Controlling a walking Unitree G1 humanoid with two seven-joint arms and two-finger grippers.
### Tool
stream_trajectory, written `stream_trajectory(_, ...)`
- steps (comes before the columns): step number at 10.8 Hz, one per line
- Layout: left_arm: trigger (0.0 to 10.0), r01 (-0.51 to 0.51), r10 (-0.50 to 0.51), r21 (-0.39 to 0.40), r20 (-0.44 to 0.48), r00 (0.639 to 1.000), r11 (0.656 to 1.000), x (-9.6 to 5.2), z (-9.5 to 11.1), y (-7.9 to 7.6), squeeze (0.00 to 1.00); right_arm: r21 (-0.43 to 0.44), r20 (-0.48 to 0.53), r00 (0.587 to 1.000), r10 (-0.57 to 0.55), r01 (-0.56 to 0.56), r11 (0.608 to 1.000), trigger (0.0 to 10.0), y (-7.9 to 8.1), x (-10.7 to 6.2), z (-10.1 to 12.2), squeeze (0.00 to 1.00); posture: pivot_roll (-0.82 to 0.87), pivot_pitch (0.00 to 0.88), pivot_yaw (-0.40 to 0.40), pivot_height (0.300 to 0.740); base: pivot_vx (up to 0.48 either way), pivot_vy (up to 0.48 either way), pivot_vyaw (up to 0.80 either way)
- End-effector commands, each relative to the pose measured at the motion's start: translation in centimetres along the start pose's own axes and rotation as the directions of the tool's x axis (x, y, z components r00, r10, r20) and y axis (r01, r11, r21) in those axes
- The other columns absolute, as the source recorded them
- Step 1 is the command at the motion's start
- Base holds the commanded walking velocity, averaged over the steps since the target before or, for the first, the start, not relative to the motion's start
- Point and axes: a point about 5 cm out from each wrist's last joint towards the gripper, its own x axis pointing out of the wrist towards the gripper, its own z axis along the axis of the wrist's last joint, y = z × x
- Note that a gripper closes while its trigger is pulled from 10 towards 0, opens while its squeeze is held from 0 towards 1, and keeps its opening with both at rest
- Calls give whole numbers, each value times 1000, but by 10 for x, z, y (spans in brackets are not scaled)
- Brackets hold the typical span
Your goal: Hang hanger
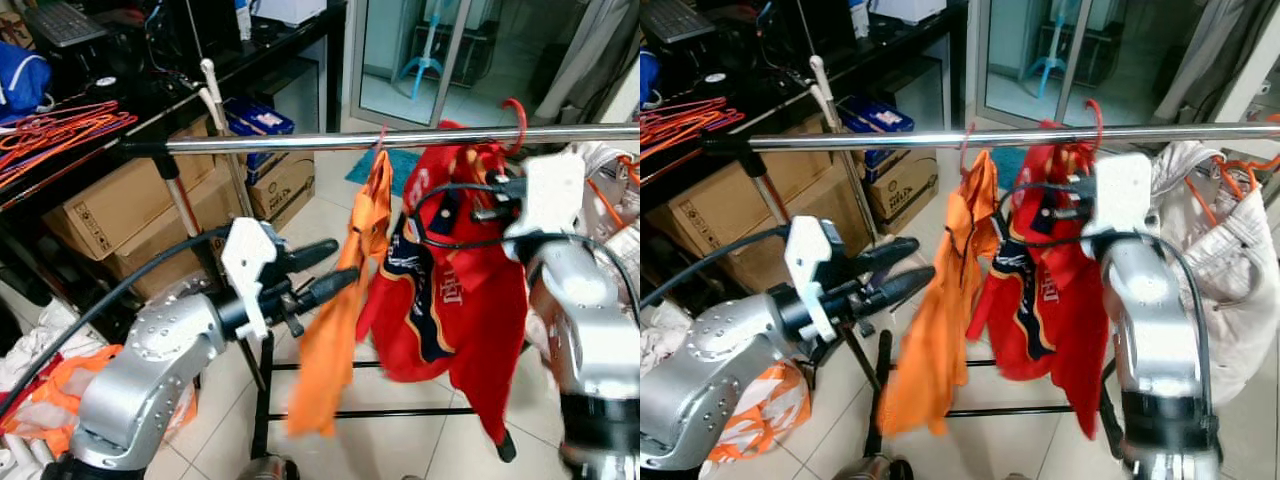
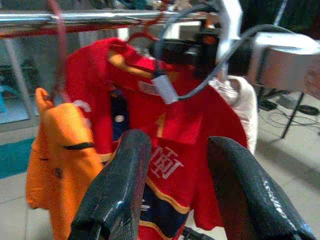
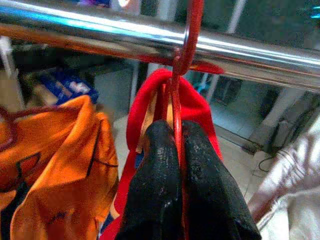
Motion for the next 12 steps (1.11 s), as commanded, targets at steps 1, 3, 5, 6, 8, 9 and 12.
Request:
stream_trajectory(1, 10000, 38, -38, 16, -10, 999, 999, 3, 4, -2, 0, -48, -50, 997, 57, -60, 997, 10000, 7, 6, 1, 0, 5, 52, 65, 740, 0, 0, 0)
stream_trajectory(3, 10000, 55, -55, 15, 9, 998, 998, 7, 8, -3, 0, -75, -151, 987, 50, -62, 995, 10000, 8, 23, -15, 0, 12, 47, 57, 740, 0, 0, 0)
stream_trajectory(5, 10000, 34, -34, 7, 4, 999, 999, 3, 8, -1, 0, -5, -233, 971, 48, -51, 999, 10000, 7, 26, -28, 0, 12, 47, 57, 740, 0, 0, 0)
stream_trajectory(6, 10000, 26, -26, -7, 3, 1000, 1000, 3, 6, 0, 0, 19, -281, 960, 14, -9, 1000, 10000, 4, 26, -43, 0, 21, 41, 53, 740, 0, 0, 0)
stream_trajectory(8, 10000, -12, 13, 10, -24, 1000, 1000, 5, 3, 5, 0, 36, -278, 960, 10, 0, 999, 10000, 6, 33, -40, 0, 16, 40, 57, 740, 0, 0, 0)
stream_trajectory(9, 10000, -67, 69, 41, -57, 996, 997, 5, -2, 11, 0, 39, -315, 948, 44, -33, 999, 10000, 11, 32, -45, 0, 11, 39, 57, 740, 0, 0, 0)
stream_trajectory(12, 10000, -67, 74, 64, -111, 991, 996, 2, -9, 12, 0, 28, -343, 937, 69, -64, 998, 10000, 16, 29, -53, 0, 13, 36, 55, 740, 0, 0, 0)
